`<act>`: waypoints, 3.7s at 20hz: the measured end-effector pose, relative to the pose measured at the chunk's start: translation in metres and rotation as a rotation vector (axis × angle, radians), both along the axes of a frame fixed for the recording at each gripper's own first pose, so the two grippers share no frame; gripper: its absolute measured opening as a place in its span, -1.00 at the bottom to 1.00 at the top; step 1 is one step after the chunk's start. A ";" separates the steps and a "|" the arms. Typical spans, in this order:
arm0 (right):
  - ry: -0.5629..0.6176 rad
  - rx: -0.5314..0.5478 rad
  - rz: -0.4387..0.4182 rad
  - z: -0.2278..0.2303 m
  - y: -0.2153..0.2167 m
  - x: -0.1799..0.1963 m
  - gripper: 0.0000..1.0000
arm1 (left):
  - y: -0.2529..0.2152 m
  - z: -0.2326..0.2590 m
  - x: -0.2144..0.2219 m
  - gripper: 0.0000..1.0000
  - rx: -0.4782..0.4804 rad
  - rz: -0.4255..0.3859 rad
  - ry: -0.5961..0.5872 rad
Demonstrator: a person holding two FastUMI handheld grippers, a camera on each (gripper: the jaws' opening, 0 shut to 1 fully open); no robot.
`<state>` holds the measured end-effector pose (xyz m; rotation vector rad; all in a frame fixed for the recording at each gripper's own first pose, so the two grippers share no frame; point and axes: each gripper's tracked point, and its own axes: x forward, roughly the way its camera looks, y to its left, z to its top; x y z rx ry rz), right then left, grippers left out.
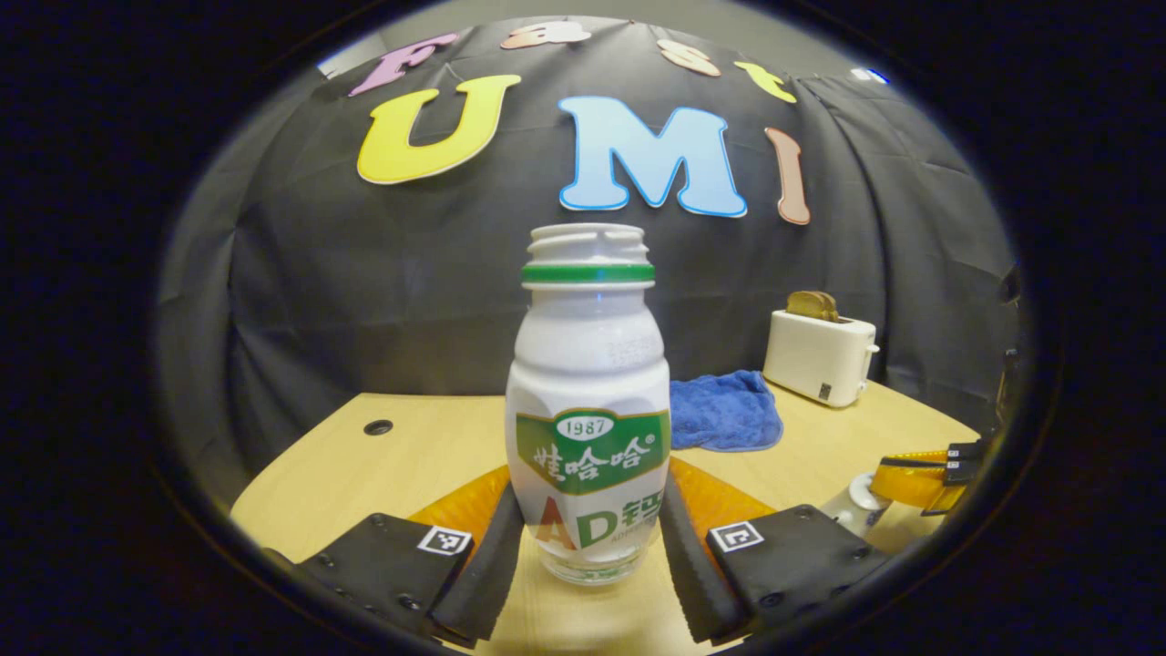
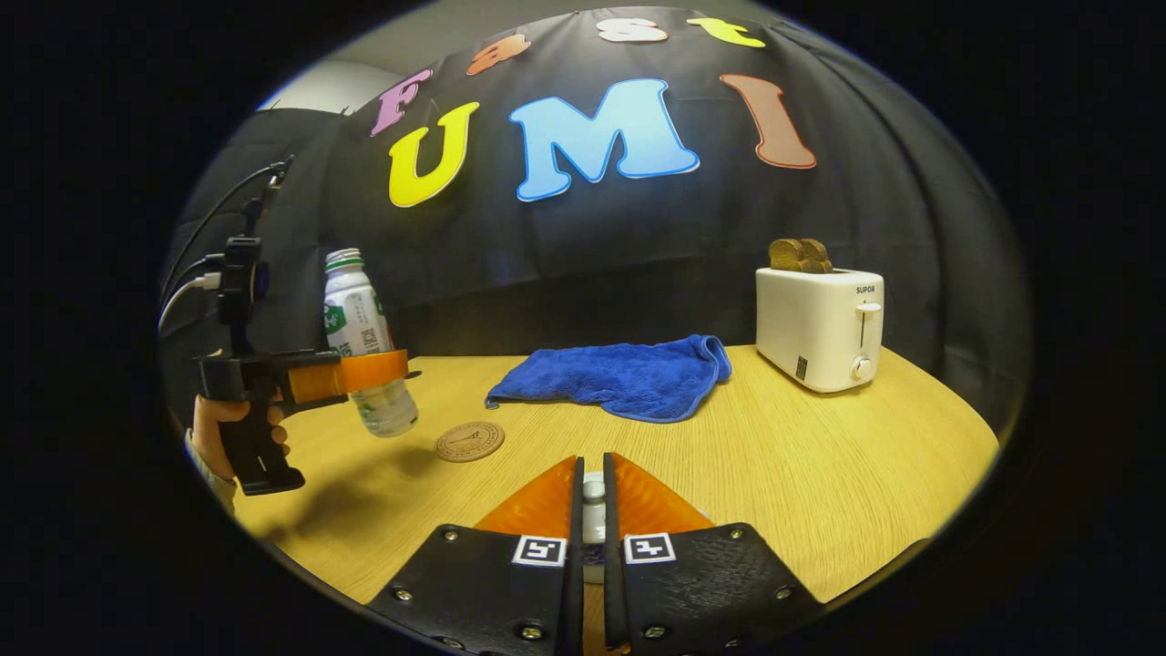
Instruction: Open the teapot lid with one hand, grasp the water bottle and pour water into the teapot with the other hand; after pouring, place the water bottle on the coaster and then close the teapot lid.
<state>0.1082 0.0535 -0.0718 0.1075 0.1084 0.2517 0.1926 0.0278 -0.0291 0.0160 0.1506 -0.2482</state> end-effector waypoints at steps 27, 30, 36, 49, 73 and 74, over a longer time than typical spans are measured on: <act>-0.041 0.055 0.029 -0.001 0.000 -0.001 -0.82 | -0.026 -0.056 0.066 0.77 0.023 -0.025 0.037; -0.040 0.057 0.031 -0.001 0.000 -0.002 -0.82 | -0.024 -0.075 0.066 0.86 0.070 -0.023 0.085; -0.041 0.061 0.033 -0.001 0.000 -0.002 -0.82 | -0.026 -0.071 0.062 0.88 0.049 -0.033 0.082; -0.047 0.038 0.022 0.000 0.000 0.000 -0.82 | -0.014 -0.060 0.016 0.76 0.055 -0.044 0.057; -0.250 0.025 -0.162 0.074 -0.016 -0.100 0.63 | -0.015 0.017 -0.174 0.99 0.005 0.049 -0.176; -0.258 0.027 -0.171 0.075 -0.018 -0.106 0.63 | -0.018 0.014 -0.179 0.87 0.008 0.049 -0.176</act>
